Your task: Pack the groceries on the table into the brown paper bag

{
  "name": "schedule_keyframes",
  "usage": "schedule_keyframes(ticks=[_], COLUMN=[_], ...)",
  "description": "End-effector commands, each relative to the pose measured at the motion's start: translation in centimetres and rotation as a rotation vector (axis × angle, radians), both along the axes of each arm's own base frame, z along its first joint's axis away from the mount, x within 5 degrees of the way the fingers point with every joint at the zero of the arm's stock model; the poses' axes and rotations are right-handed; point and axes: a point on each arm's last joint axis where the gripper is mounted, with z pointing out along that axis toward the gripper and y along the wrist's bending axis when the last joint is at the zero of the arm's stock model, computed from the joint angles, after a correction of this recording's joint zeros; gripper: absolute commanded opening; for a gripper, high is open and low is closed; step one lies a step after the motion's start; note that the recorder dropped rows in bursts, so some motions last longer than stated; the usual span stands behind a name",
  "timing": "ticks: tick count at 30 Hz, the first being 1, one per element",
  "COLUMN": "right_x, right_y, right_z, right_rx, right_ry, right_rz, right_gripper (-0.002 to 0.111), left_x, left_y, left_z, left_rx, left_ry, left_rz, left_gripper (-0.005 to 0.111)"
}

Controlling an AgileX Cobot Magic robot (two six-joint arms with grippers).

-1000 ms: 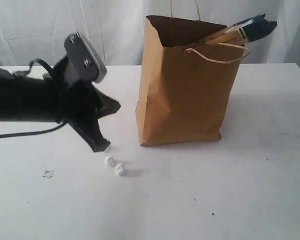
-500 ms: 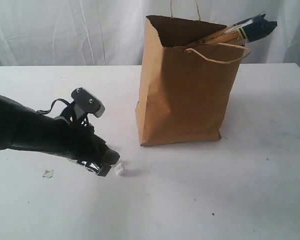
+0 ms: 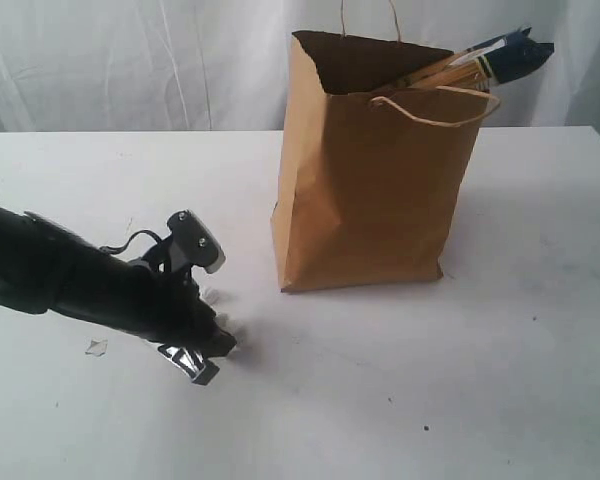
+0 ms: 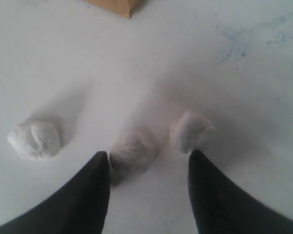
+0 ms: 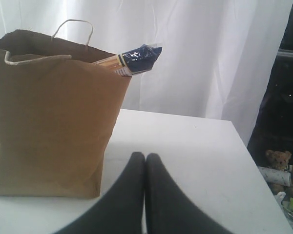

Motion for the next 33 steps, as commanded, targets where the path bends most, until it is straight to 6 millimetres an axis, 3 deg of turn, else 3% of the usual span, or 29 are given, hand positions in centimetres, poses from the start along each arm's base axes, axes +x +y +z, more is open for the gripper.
schedule_keyframes(ticks=[1,7,8,11,17,21,25,28,33], right_x=[0.0,0.0,0.0,0.0,0.0,0.0,0.0,0.0,0.0], right_y=[0.0,0.0,0.0,0.0,0.0,0.0,0.0,0.0,0.0], right_z=[-0.1,-0.1,-0.1,-0.1,-0.1,-0.1,-0.1,-0.1,-0.1], right_rx=[-0.001,0.01,0.027,0.018,0.018,0.018,0.018,0.018,0.018], right_ry=[-0.004,-0.003,-0.002,-0.003,-0.003,-0.003,-0.003,-0.003,-0.003], right_rz=[0.0,-0.001,-0.003,-0.002,-0.002,-0.002,-0.002,-0.002,-0.002], right_gripper=[0.0,0.0,0.0,0.0,0.0,0.0,0.0,0.0,0.0], left_x=[0.0,0.0,0.0,0.0,-1.3,-4.2,-8.5,-9.1,-7.5], left_y=[-0.2,-0.1,-0.1,-0.1,0.3,0.8,1.4,1.6,1.6], left_z=[-0.4,-0.4,-0.4,0.8,8.3,13.1,17.6,18.8,19.9], left_rx=[-0.009,-0.007,-0.008,-0.035,-0.167,-0.325,-0.482,-0.514,-0.549], left_ry=[0.01,0.012,0.011,-0.005,-0.179,-0.211,-0.258,-0.339,-0.55], left_rz=[-0.022,-0.016,-0.015,0.008,0.001,-0.027,-0.21,-0.243,-0.17], left_gripper=[0.045,0.002,0.0,0.0,0.0,0.0,0.0,0.0,0.0])
